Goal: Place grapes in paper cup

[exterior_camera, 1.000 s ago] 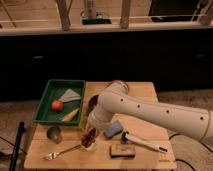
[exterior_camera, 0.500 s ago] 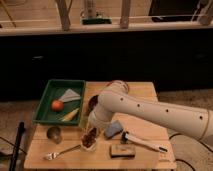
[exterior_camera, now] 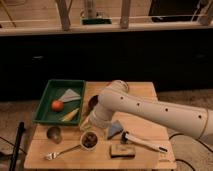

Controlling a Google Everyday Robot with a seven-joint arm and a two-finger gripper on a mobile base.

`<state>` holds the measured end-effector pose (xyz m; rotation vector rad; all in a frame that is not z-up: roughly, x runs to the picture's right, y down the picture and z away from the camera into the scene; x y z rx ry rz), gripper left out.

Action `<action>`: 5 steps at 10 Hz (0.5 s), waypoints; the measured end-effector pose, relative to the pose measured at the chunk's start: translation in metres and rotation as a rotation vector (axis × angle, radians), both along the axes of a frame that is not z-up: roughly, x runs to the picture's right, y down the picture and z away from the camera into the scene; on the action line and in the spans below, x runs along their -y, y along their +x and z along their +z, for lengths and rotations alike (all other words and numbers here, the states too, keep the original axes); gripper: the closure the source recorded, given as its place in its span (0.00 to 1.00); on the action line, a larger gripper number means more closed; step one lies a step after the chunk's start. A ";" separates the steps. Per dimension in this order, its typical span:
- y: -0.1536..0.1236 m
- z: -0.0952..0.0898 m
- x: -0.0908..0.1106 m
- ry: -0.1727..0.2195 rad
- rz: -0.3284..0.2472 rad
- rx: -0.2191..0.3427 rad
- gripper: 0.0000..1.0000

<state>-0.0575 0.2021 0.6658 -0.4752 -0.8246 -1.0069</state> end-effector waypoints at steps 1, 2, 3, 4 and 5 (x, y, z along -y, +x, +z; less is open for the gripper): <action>0.000 0.000 0.000 -0.001 -0.001 -0.001 0.20; 0.000 0.001 0.000 -0.003 -0.003 0.000 0.20; 0.000 0.001 0.000 -0.004 -0.005 0.002 0.20; 0.000 0.002 0.000 -0.007 -0.006 0.004 0.20; 0.001 0.002 0.000 -0.009 -0.008 0.004 0.20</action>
